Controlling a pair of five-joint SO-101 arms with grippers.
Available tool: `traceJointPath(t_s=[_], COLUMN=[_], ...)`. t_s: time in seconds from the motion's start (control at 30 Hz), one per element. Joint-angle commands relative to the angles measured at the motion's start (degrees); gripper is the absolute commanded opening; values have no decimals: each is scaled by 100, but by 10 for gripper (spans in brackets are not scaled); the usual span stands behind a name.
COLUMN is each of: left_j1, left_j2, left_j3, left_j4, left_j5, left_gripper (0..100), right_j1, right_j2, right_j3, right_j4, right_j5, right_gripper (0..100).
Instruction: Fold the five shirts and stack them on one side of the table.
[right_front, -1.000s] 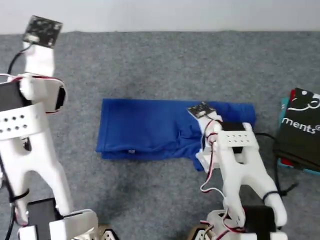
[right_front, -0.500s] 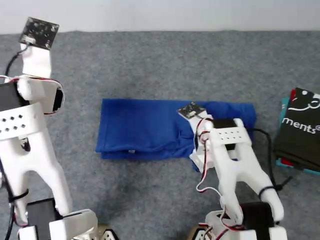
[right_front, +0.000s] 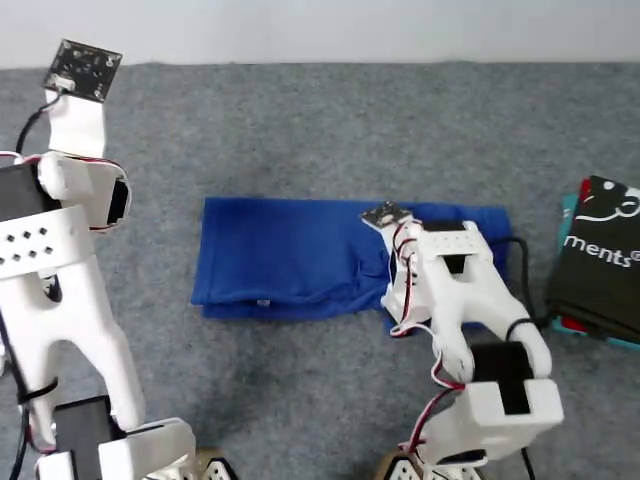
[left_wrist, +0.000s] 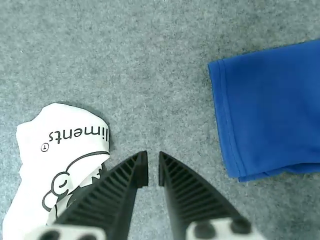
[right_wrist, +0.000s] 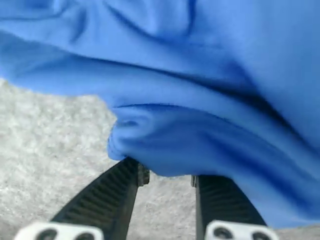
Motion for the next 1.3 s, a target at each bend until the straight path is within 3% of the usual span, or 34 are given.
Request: traceJointPath(t_s=[0.0,0.17,0.37,0.73,1.27], left_j1=[-26,-26,-9,0,0], left_j2=[-246,-246,-237,-237,-290], left_j3=[-31,-31,-31,-31,-31], left_j4=[97,97,97,97,97], left_j5=[-44,-44,-44,-44,-44], left_gripper=[46,46,46,46,46], right_j1=[136,119,145,189,1288], right_j2=[453,497,338,-1279,-1587], right_j3=[-343,-352,-352,-352,-325], right_j4=[-31,-40,154,2026,2835], right_j5=[62,44,70,448,1292], right_gripper=[153,6,9,9,40])
